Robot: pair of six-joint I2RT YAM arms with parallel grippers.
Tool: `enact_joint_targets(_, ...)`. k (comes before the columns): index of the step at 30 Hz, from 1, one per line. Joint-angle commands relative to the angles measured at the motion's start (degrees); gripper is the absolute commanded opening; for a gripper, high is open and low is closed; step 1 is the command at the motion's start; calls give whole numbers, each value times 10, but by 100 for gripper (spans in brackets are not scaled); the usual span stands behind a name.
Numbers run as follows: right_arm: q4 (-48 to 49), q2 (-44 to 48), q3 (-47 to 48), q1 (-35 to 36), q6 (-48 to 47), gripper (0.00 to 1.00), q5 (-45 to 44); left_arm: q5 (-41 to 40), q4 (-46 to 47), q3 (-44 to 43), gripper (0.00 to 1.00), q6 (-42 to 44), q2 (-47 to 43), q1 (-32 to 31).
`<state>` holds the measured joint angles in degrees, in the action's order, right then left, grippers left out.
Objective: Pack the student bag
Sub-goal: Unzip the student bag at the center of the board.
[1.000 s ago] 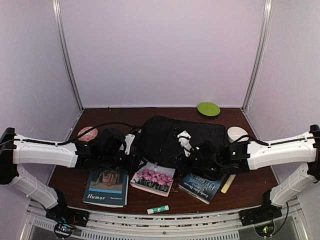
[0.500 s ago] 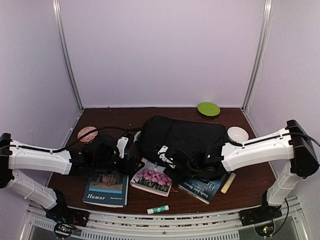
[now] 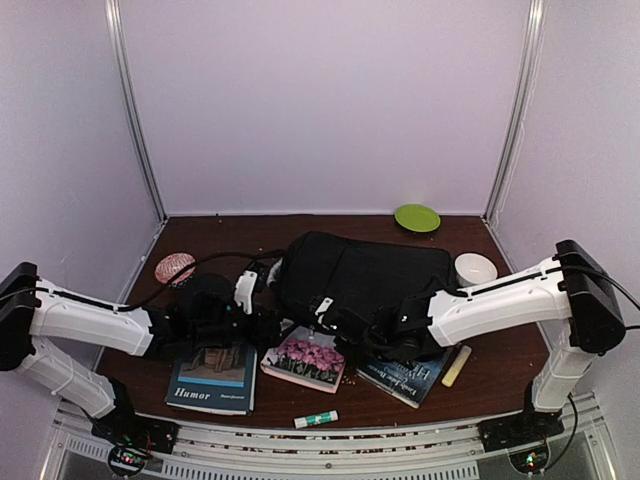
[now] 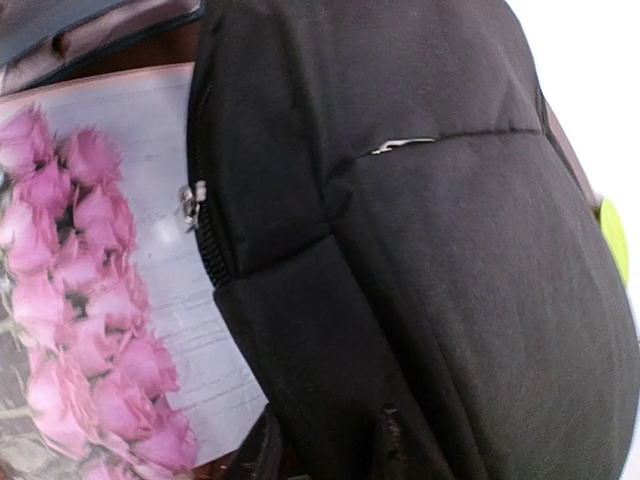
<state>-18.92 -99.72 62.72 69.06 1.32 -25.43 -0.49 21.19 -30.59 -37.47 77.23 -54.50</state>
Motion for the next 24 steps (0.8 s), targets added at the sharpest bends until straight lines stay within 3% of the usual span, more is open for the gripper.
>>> enact_joint_targets(1,-5,8,11,3,0,21,-19,53,85,-10,75,8,30,-3)
enact_joint_targets(8,-15,36,14,3,6,0,-13,66,114,-28,73,10,69,-3)
enact_joint_targets(15,-10,60,7,3,20,0,-2,69,112,-37,70,14,88,-3)
enact_joint_targets(24,-6,67,5,2,28,0,5,109,135,-66,57,9,145,-3)
